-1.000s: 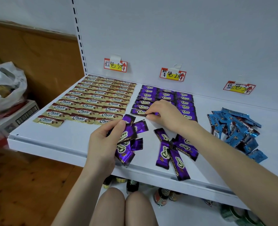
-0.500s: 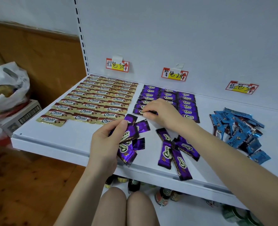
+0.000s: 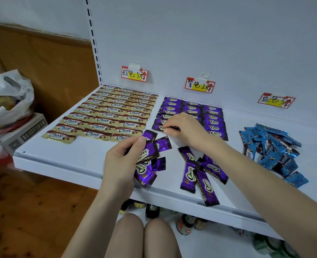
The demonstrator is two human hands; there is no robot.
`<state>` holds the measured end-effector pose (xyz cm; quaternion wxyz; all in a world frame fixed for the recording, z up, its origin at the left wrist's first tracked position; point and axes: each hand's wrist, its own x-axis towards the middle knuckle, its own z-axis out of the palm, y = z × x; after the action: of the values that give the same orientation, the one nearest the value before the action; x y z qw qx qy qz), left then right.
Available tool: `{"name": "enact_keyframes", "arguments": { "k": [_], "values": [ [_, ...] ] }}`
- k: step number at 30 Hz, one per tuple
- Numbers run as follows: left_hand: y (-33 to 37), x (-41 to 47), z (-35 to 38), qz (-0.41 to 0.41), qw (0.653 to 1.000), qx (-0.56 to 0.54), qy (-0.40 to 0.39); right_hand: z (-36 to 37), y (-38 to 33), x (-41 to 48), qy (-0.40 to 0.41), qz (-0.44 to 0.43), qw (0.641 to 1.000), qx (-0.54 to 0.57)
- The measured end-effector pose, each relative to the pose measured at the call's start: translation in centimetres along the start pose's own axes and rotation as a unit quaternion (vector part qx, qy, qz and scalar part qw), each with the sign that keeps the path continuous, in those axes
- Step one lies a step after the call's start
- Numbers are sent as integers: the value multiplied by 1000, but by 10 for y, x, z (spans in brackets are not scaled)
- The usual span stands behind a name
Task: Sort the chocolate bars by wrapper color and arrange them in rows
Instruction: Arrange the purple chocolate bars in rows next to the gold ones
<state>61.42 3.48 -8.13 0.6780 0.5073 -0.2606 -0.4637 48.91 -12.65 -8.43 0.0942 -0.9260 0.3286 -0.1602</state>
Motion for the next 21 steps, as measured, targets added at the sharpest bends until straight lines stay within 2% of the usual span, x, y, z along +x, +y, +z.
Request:
{"name": "enact_keyframes", "arguments": {
  "k": [6,10,13,15,17,21],
  "values": [
    [-2,2,-1,10,1000,16,1,-1,-4,-4,5,21,999,33],
    [-4,4,-2,3,1000,16,10,-19,-7,-14,92,94,987,92],
    [-4,4,-2,-1,1000,18,17,-42,-13,-29,165,151,963,151],
    [-3,1,1,2,1000,2,22,-56,-20,-45,181,172,947,200],
    [-3,-2,8,14,1000,-12,25,-65,-35,-64,170,184,932,263],
    [-3,-9,33,18,995,-68,68,-66,-78,-98,99,202,906,358]
  ]
}}
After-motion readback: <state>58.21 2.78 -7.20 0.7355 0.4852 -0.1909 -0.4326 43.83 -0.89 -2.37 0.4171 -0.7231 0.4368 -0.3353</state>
